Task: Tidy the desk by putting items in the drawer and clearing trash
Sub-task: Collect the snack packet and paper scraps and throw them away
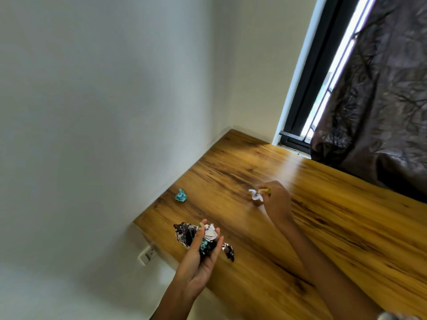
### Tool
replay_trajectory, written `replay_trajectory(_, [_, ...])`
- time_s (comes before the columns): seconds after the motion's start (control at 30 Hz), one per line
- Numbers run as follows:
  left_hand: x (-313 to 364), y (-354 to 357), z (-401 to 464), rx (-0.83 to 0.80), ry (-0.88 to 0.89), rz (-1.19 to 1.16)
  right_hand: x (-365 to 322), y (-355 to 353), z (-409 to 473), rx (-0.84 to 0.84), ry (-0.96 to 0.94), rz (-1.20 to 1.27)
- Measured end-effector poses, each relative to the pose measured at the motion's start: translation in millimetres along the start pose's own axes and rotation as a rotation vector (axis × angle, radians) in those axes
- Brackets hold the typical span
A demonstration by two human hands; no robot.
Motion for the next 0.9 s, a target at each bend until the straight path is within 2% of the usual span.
replay_trajectory(0.1, [7, -2, 0, -0.001, 0.013, -0.023, 3, 15, 9, -0.064, -0.048, -0.099])
replay_trajectory(0.27, [10, -4, 1, -0.004, 0.007, -0.043, 15, 37, -3, -0.298, -0.155, -0.279])
replay_trajectory(0.4, [3, -2, 4, 0.012, -0.006, -0.022, 21, 36, -19, -0.254, -0.298, -0.369])
replay_trajectory(0.5, [-3, 0, 9, 0.017, -0.015, 0.002, 15, 28, -21, -0.243, -0.257, -0.241])
replay_trajectory(0.6, [-8, 4, 13, 0.015, -0.01, 0.027, -11, 17, -27, -0.171, -0.184, 0.065])
replay_trajectory(0.7, [-13, 7, 17, 0.034, -0.022, 0.058, -51, 11, -51, -0.144, -0.255, 0.27])
replay_trajectory(0.8, [-18, 13, 18, 0.024, -0.029, 0.072, -79, 12, -77, -0.231, -0.379, 0.314])
replay_trajectory(0.9, [-20, 18, 17, 0.011, -0.009, 0.056, -89, 22, -94, -0.281, -0.465, 0.195])
Point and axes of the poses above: each hand's wrist, its own z-axis towards the middle knuckle, its own y-axis out of the palm, x = y × z, the point moved 2 cm from there along z, towards the middle knuckle, and after that the axes turned 2 degrees about -z, right-handed, at the moved point
